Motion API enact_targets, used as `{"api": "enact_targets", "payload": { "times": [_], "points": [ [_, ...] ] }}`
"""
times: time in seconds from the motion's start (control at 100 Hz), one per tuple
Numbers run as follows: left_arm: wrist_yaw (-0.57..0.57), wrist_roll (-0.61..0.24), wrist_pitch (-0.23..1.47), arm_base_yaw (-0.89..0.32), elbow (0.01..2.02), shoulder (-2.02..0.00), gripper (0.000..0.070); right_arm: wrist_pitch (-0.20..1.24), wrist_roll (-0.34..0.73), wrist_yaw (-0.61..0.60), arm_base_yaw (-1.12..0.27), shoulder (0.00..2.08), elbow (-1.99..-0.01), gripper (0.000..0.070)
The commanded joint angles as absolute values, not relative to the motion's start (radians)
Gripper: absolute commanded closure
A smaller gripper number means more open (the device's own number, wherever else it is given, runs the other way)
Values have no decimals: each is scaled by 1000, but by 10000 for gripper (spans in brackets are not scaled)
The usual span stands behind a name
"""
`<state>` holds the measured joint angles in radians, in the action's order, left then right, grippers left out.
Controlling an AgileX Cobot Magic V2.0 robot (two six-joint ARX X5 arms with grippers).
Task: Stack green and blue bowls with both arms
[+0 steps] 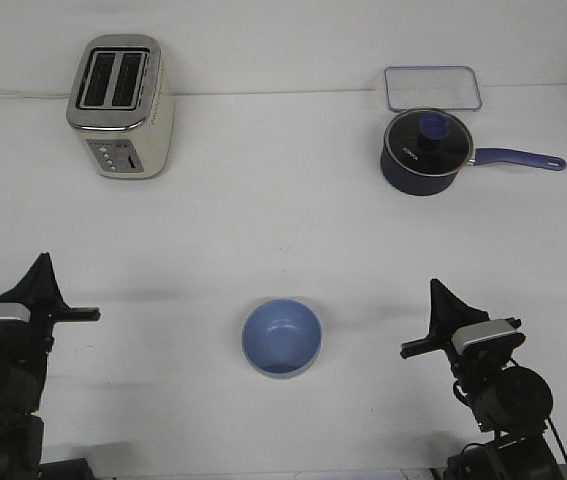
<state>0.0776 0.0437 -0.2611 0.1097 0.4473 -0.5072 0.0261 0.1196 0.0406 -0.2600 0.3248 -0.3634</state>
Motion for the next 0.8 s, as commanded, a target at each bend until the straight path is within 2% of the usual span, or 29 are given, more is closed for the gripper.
{"api": "enact_targets", "payload": {
  "times": [0.0, 0.19, 0.79],
  "points": [
    [76, -1, -276, 116, 427, -491, 687, 18, 107, 78, -262, 328, -366, 700],
    [76, -42, -248, 116, 425, -474, 685, 13, 108, 105, -262, 328, -366, 700],
    [76, -41, -247, 115, 425, -467, 685, -1, 108, 105, -262, 328, -366, 700]
  ]
}}
